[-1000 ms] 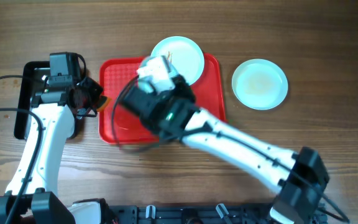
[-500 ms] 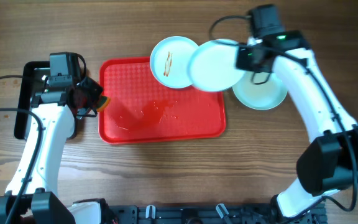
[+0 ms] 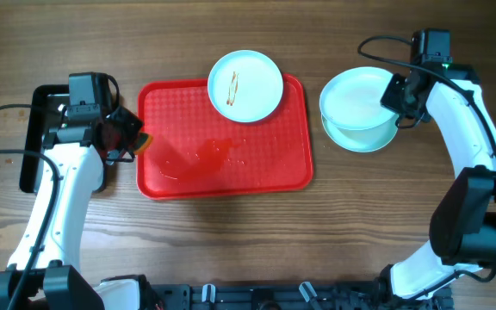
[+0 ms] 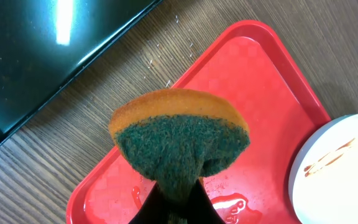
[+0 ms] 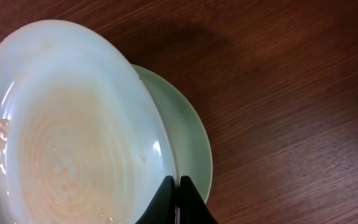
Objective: Clean dirty plates on tray and stack at the side
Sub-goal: 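Carry the scrubbed plate with the right gripper onto the plate at right, then grip the rim of the last plate on the red tray with the right gripper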
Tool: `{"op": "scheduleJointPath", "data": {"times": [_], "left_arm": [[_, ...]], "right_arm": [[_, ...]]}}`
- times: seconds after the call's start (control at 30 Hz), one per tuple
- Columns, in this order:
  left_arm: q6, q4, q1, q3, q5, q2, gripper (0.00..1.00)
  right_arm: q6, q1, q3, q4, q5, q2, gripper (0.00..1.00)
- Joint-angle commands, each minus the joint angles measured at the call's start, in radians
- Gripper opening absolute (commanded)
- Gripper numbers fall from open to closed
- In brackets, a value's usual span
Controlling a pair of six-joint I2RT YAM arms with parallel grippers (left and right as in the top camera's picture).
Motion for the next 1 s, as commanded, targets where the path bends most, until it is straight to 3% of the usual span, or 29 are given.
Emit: {"op": "scheduleJointPath", "data": {"times": [0.0, 0.17, 0.23, 0.27, 0.3, 0.43, 0.5, 0.7, 0.97], "left_arm": [[0.016, -0.006, 0.002, 0.013, -0.013, 0.007, 0.04], [0.016, -0.010, 0.002, 0.013, -0.013, 0.007, 0.04], [0.016, -0.009, 0.002, 0.013, -0.013, 0.006, 0.04], [0.016, -0.009, 0.002, 0.013, -0.013, 0.007, 0.04], [0.016, -0.010, 0.002, 0.013, -0.013, 0.007, 0.04], [0.018, -0.010, -0.012, 0.013, 0.006, 0.007, 0.04], [0.081, -0.007, -0.021, 0.013, 0.046, 0.007, 0.04], [0.136, -0.038, -0.021, 0.025, 0.148, 0.007, 0.04], [0.148, -0.177, -0.025, 0.144, 0.124, 0.034, 0.04]], "right_arm": [[0.011, 0.000, -0.008, -0.025, 0.029, -0.006, 0.04], [0.010, 0.000, -0.008, -0.082, 0.029, 0.000, 0.05], [0.010, 0.000, -0.008, -0.083, 0.025, 0.000, 0.36], [0.010, 0.000, -0.007, -0.083, 0.021, 0.000, 0.45], [0.006, 0.000, -0.006, -0.083, -0.004, -0.001, 0.47], [-0.082, 0.031, 0.041, -0.085, -0.207, -0.001, 0.52], [-0.093, 0.100, 0.087, -0.068, -0.293, -0.001, 0.56], [0.006, 0.312, 0.127, 0.070, -0.298, 0.008, 0.63], [0.064, 0.401, 0.275, 0.093, -0.382, 0.216, 0.62]]}}
